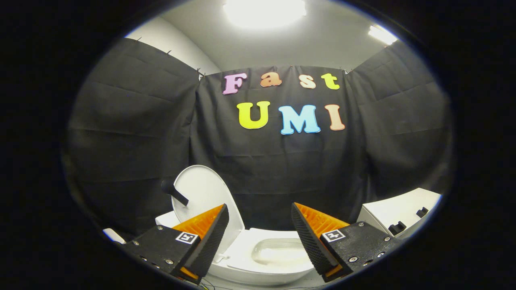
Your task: Open the toilet lid.
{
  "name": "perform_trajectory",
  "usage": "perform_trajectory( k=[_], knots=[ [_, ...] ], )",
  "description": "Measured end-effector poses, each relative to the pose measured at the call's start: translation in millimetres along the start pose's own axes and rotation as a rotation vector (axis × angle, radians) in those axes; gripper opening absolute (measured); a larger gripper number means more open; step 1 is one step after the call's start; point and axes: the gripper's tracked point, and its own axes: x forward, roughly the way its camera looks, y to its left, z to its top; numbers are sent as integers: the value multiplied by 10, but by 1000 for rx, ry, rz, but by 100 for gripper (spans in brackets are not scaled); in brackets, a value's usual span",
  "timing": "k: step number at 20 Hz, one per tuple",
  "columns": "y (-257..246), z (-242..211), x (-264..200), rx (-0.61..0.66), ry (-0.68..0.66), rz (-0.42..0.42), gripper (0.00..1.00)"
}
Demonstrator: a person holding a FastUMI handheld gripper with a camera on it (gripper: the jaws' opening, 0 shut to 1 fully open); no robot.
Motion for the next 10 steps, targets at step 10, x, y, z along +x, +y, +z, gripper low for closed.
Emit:
perform_trajectory(
  k=[10],
  knots=[
    [-457,-338,-448,-74,31,-83,96]
  ],
)
